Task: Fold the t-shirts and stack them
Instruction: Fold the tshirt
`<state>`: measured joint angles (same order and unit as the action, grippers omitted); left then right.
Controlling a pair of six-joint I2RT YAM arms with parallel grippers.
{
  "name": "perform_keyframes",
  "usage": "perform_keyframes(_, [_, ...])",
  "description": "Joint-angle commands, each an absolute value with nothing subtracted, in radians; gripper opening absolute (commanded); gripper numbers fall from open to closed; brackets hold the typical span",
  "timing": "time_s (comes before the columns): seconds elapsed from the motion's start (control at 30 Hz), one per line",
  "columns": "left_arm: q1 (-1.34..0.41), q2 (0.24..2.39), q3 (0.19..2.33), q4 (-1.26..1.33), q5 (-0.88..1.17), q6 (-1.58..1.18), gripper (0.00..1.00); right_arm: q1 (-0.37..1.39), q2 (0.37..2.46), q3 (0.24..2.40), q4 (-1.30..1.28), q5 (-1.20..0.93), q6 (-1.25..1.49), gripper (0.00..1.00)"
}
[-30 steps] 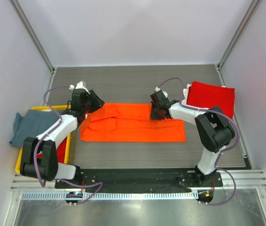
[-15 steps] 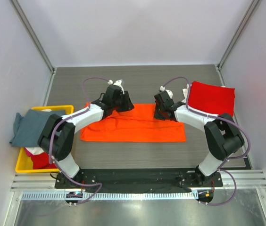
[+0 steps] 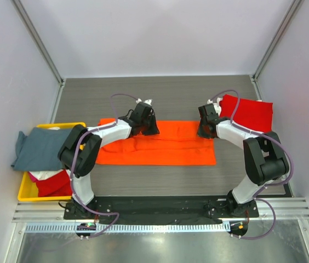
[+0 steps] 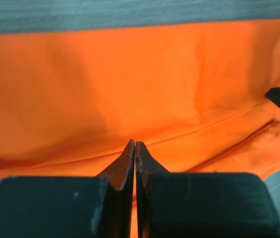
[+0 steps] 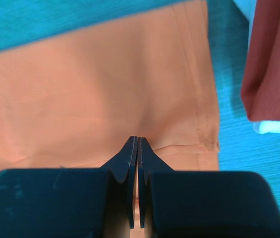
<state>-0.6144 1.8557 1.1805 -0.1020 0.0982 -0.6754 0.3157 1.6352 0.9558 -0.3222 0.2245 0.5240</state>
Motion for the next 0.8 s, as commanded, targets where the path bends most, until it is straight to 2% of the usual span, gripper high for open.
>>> perform_keyframes(0.0, [-0.621,1.838,1.147,-0.104,0.113,-0.686,0.0,0.319,1.606,0.93,-0.321,0.241,0.491,0.06])
perform_keyframes(0.4, [-0.621,1.839,1.058,-0.094,0.109,-0.716,0.0,0.301,1.506,0.827,-0.321,0.267,0.48,0.05])
perform_keyframes(0.77, [-0.62,1.786,1.048,-0.069,0.115,-0.712,0.0,0.345,1.541,0.969,-0.305,0.123,0.515,0.08])
